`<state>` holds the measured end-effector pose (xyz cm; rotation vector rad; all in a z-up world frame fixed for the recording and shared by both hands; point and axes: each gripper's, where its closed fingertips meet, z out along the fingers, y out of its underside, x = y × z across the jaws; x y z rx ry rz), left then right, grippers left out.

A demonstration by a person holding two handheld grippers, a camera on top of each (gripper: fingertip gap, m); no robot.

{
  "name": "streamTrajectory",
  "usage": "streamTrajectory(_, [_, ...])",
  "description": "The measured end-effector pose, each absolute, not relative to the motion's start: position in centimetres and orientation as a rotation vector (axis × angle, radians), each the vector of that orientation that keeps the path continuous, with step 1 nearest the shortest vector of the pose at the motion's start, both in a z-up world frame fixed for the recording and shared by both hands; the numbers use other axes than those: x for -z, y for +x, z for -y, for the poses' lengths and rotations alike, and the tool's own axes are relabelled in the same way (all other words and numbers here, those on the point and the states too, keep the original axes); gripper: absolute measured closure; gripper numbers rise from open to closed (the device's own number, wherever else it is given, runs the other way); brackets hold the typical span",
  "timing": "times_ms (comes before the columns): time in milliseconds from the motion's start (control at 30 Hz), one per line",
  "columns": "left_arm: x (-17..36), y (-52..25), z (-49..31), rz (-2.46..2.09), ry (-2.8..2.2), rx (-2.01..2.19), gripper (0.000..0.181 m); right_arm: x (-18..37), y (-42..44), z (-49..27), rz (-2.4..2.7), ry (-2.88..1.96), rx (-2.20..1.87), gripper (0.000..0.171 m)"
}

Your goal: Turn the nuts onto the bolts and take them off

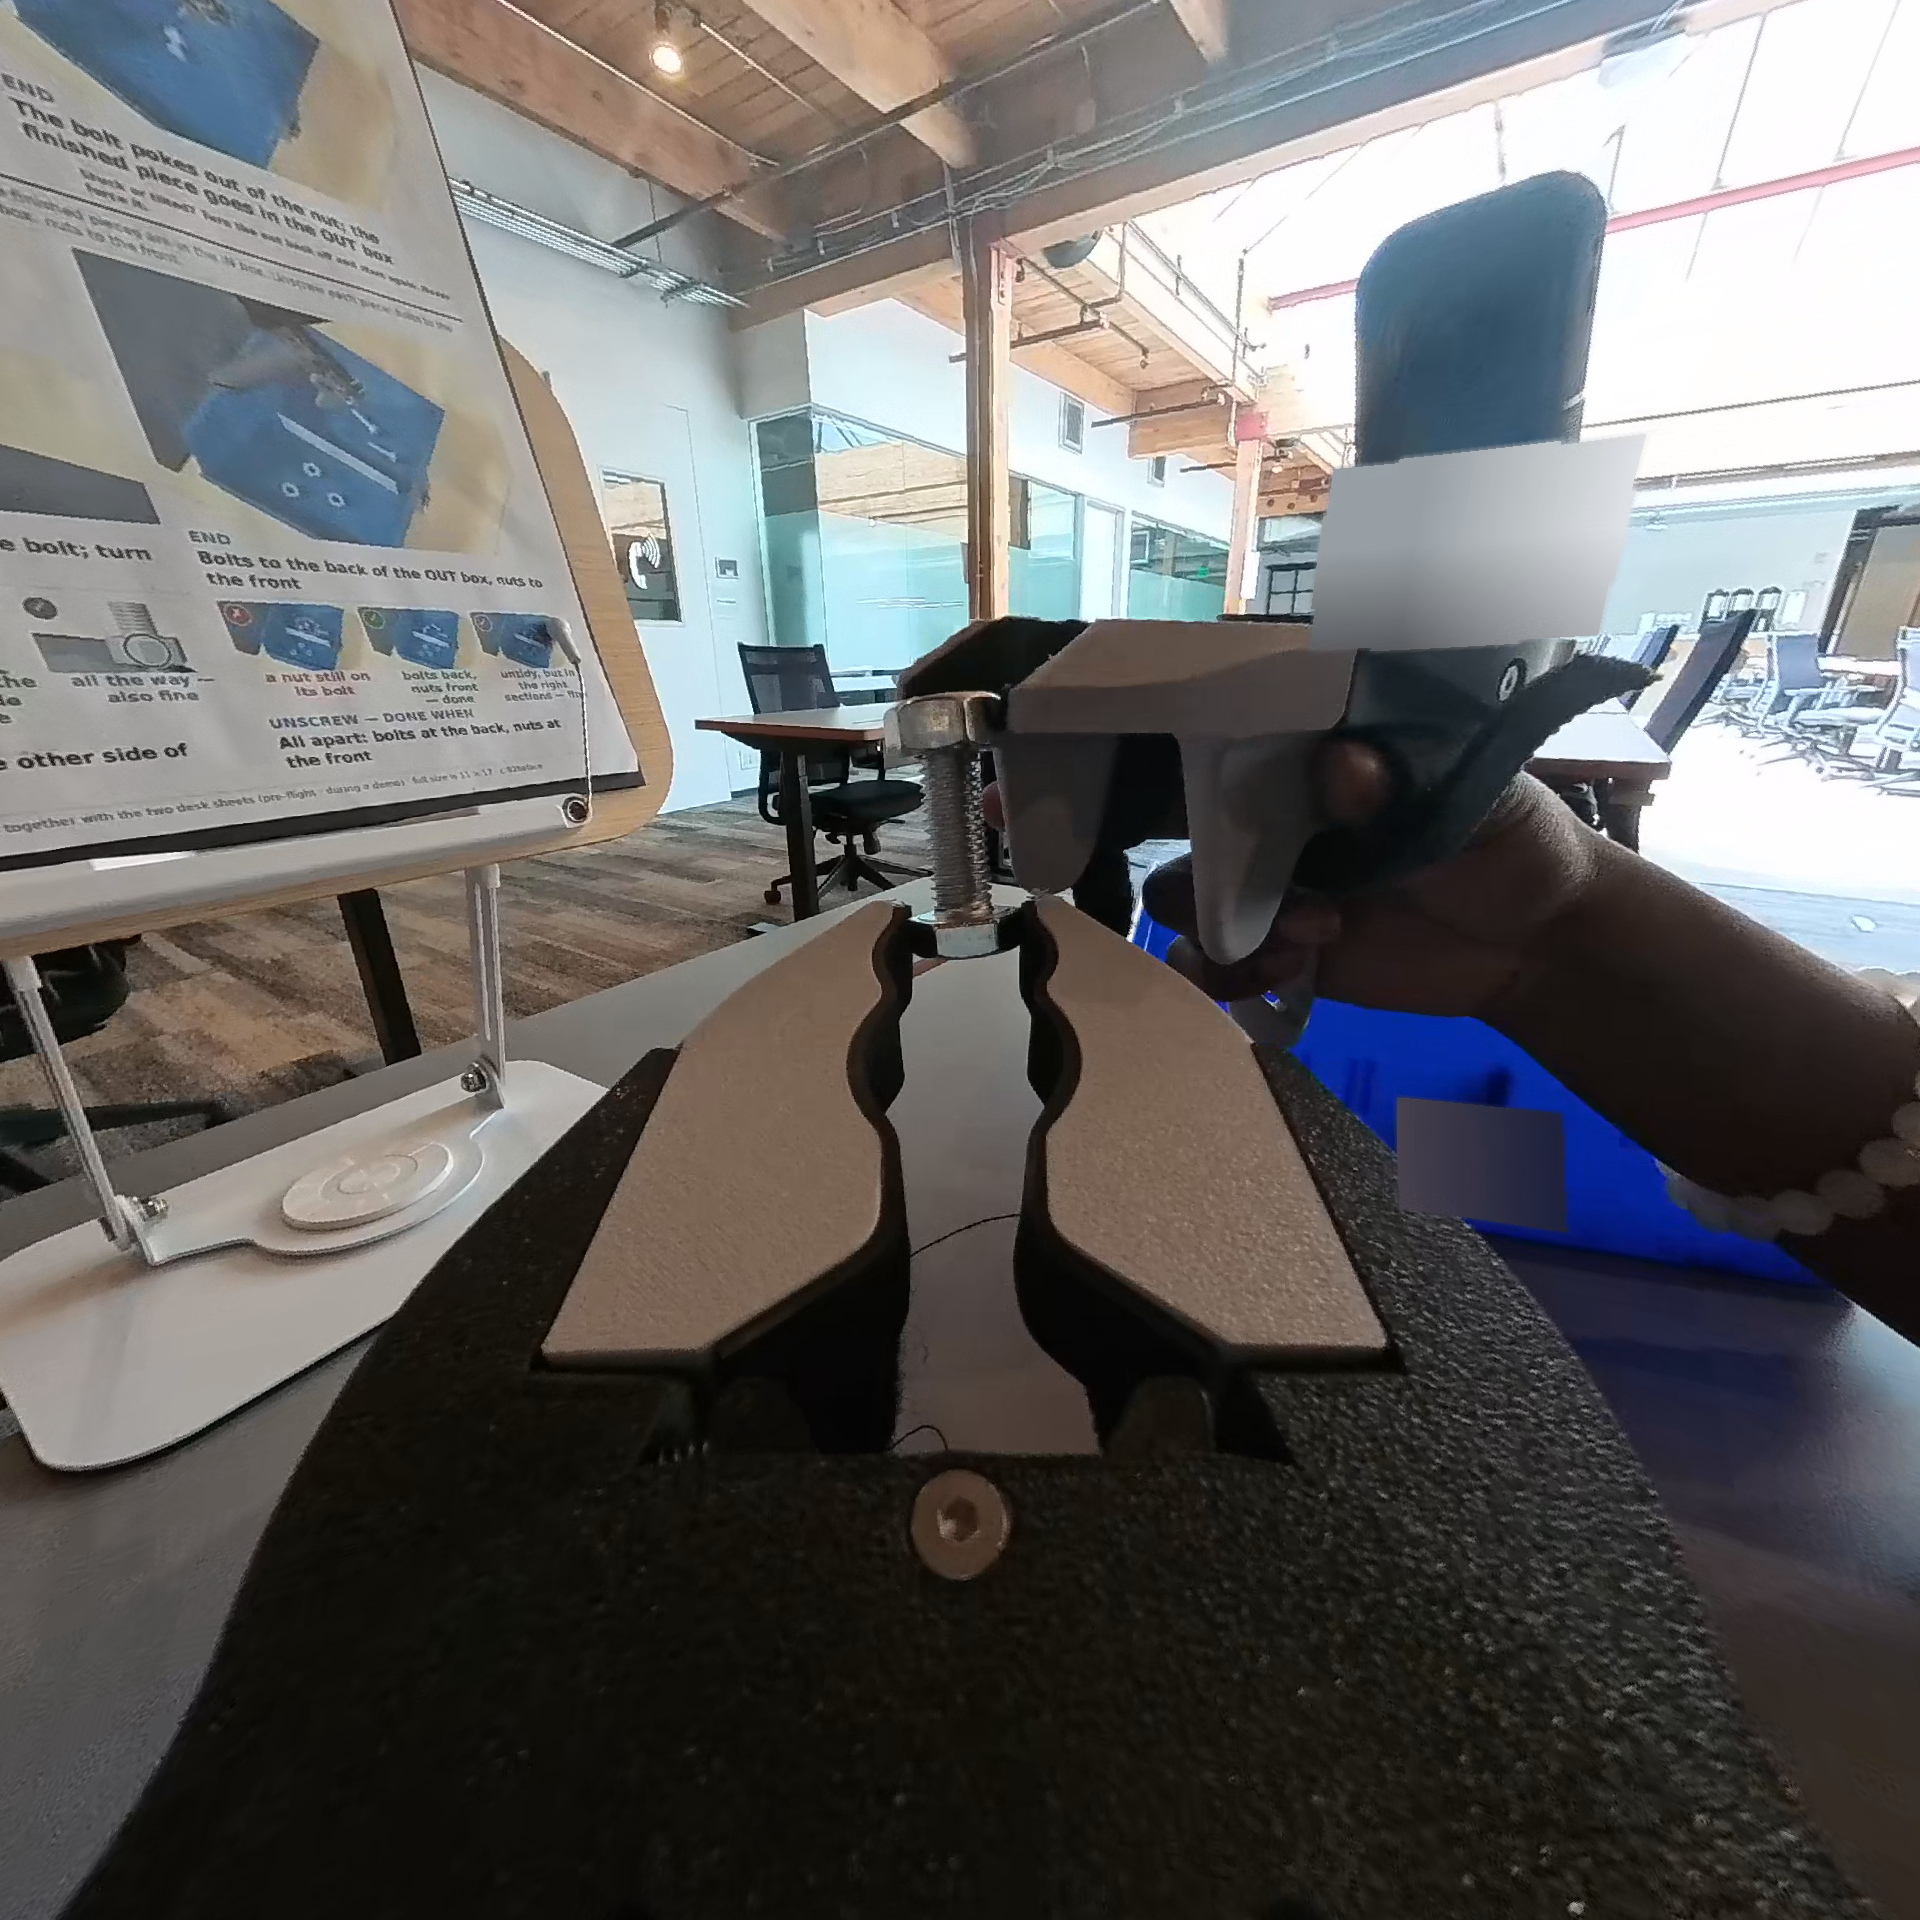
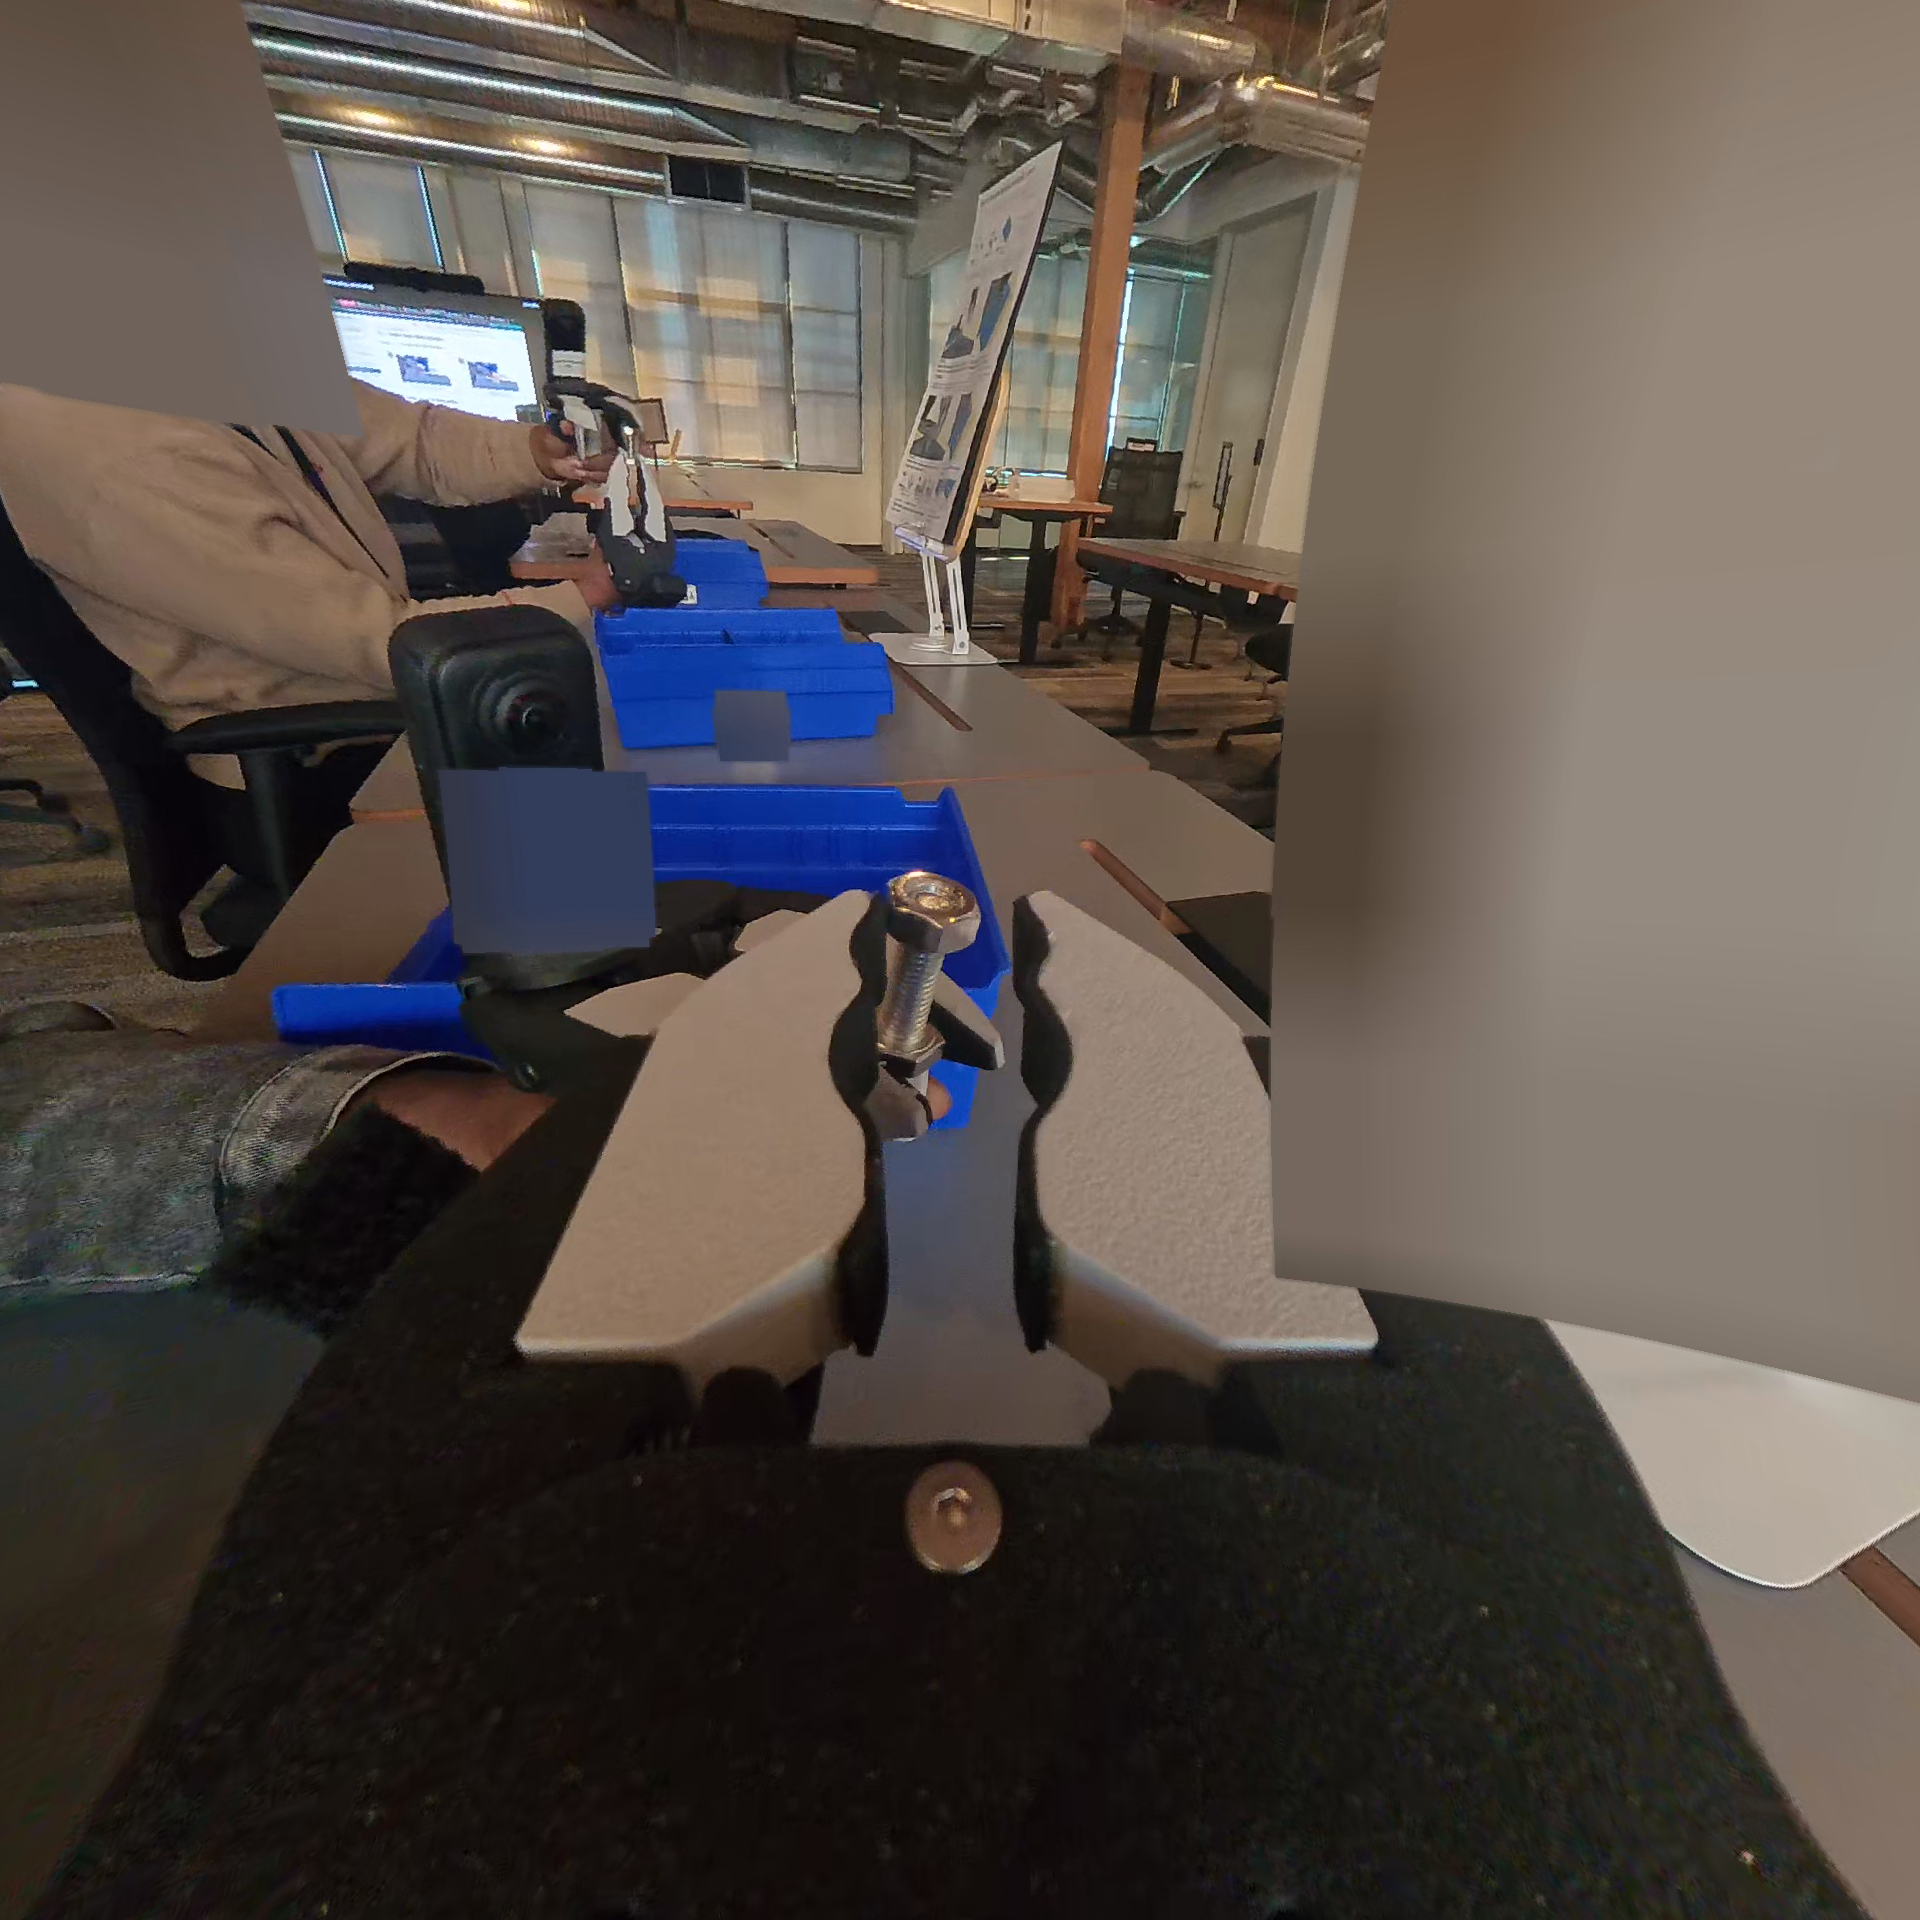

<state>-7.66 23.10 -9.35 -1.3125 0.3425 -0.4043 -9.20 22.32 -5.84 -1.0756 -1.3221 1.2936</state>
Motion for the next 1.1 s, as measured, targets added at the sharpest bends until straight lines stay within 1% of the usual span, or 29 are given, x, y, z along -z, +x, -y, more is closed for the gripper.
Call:
streamTrajectory(300, [9.2, -7.6, -22.9, -0.342, -1.305, 0.406, 0.162, 6.1, -9.1, -22.3, 1.346, -1.071, -1.276, 0.152])
streamTrajectory(367, [9.0, -7.7, -22.8, -0.338, -1.299, 0.408, 0.162, 6.0, -8.8, -23.2, 1.321, -1.09, -1.239, 0.166])
streamTrajectory(433, [8.9, -7.9, -22.8, -0.335, -1.296, 0.41, 0.162, 5.6, -8.1, -23.9, 1.272, -1.086, -1.238, 0.17])
streamTrajectory(500, [8.9, -7.9, -22.7, -0.336, -1.296, 0.41, 0.162, 5.2, -7.9, -23.8, 1.26, -1.076, -1.277, 0.168])
streamTrajectory(633, [9.0, -7.8, -22.8, -0.336, -1.294, 0.416, 0.162, 5.5, -8.4, -22.8, 1.313, -1.086, -1.292, 0.144])
streamTrajectory(700, [8.8, -7.8, -22.8, -0.332, -1.288, 0.422, 0.162, 5.5, -8.8, -22.2, 1.33, -1.093, -1.304, 0.139])
streamTrajectory(867, [8.9, -7.7, -22.7, -0.332, -1.286, 0.435, 0.162, 5.7, -9.4, -21.3, 1.358, -1.093, -1.291, 0.139])
streamTrajectory(1100, [8.7, -7.6, -22.7, -0.34, -1.281, 0.437, 0.162, 5.4, -9.2, -21.9, 1.317, -1.097, -1.299, 0.145])
